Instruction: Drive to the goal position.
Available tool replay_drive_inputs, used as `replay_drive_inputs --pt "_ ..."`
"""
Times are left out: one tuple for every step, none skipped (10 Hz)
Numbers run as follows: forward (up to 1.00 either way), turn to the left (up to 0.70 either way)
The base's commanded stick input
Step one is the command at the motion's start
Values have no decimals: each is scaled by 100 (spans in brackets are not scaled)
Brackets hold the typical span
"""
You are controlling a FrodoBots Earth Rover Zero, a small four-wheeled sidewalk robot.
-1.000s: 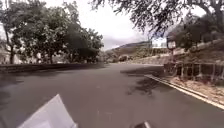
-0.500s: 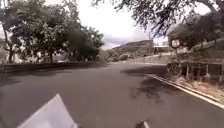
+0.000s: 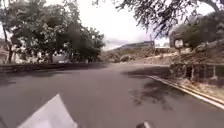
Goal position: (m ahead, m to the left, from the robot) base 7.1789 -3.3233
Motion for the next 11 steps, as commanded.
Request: replay_drive_inputs --pt "50 0" --pt "50 0" --pt "50 0" --pt "50 0" --pt "50 0" --pt "50 0" --pt "50 0" --pt "50 0" --pt "50 0" --pt "50 0" --pt "50 0"
